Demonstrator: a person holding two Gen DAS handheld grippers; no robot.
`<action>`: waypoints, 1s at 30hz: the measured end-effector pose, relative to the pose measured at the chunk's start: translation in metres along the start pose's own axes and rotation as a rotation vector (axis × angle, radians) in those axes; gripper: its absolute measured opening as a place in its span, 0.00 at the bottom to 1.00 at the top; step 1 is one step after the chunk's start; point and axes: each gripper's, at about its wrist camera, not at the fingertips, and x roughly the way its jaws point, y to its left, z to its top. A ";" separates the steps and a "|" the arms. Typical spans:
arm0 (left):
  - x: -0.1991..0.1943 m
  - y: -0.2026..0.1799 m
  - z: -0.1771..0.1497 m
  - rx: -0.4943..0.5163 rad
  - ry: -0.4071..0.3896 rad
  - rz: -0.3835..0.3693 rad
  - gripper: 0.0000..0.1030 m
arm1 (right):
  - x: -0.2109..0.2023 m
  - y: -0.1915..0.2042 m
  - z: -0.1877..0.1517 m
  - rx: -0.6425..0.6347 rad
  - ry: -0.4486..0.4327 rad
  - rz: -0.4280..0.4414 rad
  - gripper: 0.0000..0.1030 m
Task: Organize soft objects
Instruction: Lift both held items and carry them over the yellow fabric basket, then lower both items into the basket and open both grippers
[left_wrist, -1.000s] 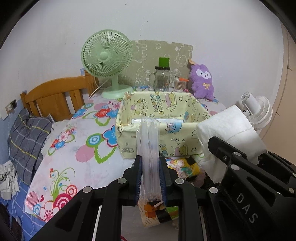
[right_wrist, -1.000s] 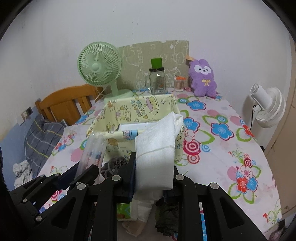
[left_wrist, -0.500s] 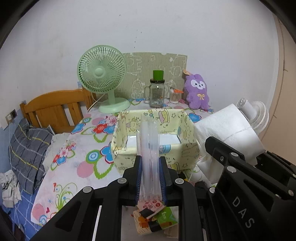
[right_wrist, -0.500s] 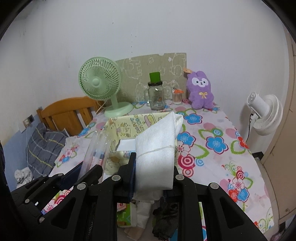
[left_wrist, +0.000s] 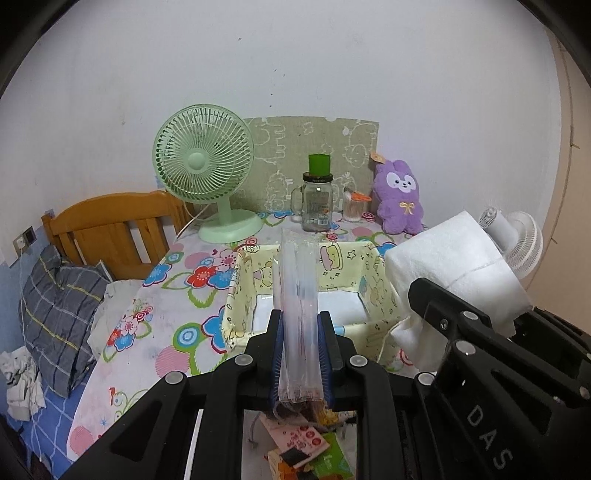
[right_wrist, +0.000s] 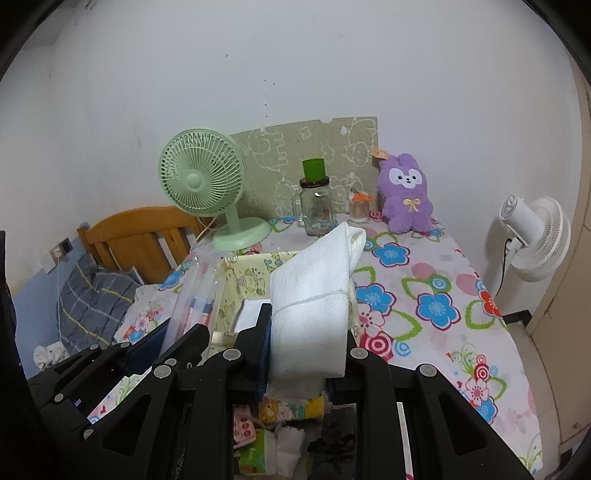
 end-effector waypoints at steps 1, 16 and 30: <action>0.003 0.000 0.001 -0.002 0.002 0.000 0.16 | 0.001 -0.001 0.001 0.003 0.001 0.005 0.25; 0.040 -0.004 0.016 0.010 0.002 -0.012 0.16 | 0.037 -0.012 0.016 0.010 0.006 -0.004 0.25; 0.082 0.004 0.030 0.017 0.030 -0.016 0.16 | 0.083 -0.012 0.032 -0.012 0.016 -0.018 0.25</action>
